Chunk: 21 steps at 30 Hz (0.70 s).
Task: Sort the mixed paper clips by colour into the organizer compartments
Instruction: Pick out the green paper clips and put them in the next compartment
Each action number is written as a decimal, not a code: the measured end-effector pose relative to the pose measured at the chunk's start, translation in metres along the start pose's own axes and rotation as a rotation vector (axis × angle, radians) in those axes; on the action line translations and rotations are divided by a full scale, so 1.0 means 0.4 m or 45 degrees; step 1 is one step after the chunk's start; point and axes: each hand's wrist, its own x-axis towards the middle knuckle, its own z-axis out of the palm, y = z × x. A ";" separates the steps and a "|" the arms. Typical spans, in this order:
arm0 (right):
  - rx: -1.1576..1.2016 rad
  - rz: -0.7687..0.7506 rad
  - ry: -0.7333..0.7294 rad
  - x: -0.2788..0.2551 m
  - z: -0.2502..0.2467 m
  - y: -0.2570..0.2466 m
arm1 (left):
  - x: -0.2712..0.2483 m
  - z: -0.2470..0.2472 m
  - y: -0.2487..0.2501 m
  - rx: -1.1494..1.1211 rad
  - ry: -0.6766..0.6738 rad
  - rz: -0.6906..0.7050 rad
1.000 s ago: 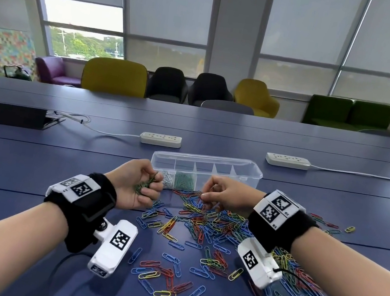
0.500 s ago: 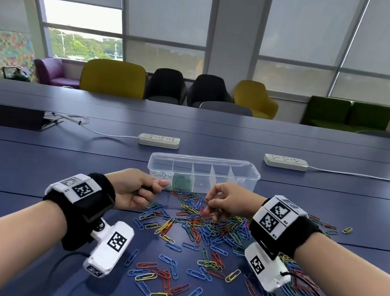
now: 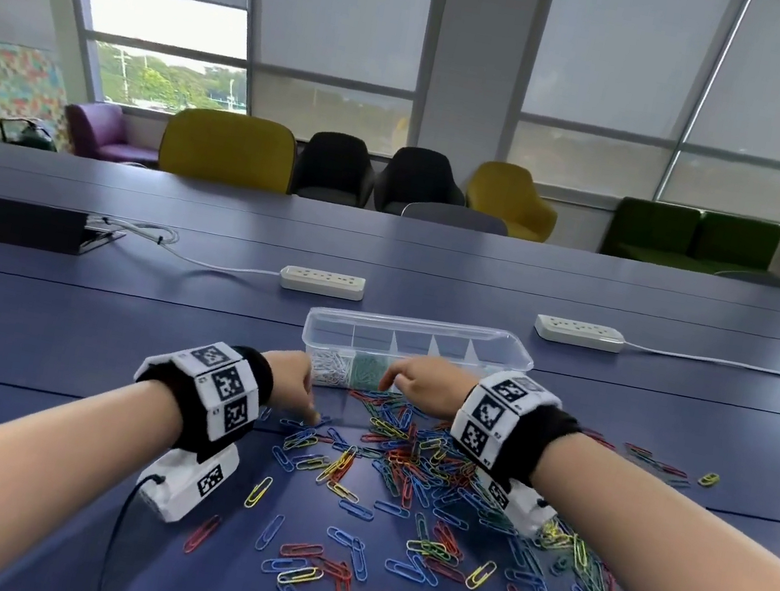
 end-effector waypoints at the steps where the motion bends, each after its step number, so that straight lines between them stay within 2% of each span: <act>1: -0.043 0.013 -0.018 0.014 0.009 -0.003 | 0.006 0.005 -0.004 -0.011 0.000 -0.001; 8: -0.237 0.028 -0.018 0.076 0.032 -0.019 | -0.018 -0.007 0.006 -0.130 -0.060 0.020; 15: -0.082 -0.046 0.005 0.068 0.051 -0.011 | -0.033 -0.029 -0.027 -0.887 -0.138 0.008; 21: -0.035 -0.101 0.044 0.038 0.053 -0.004 | -0.060 -0.019 -0.020 -0.940 -0.100 -0.026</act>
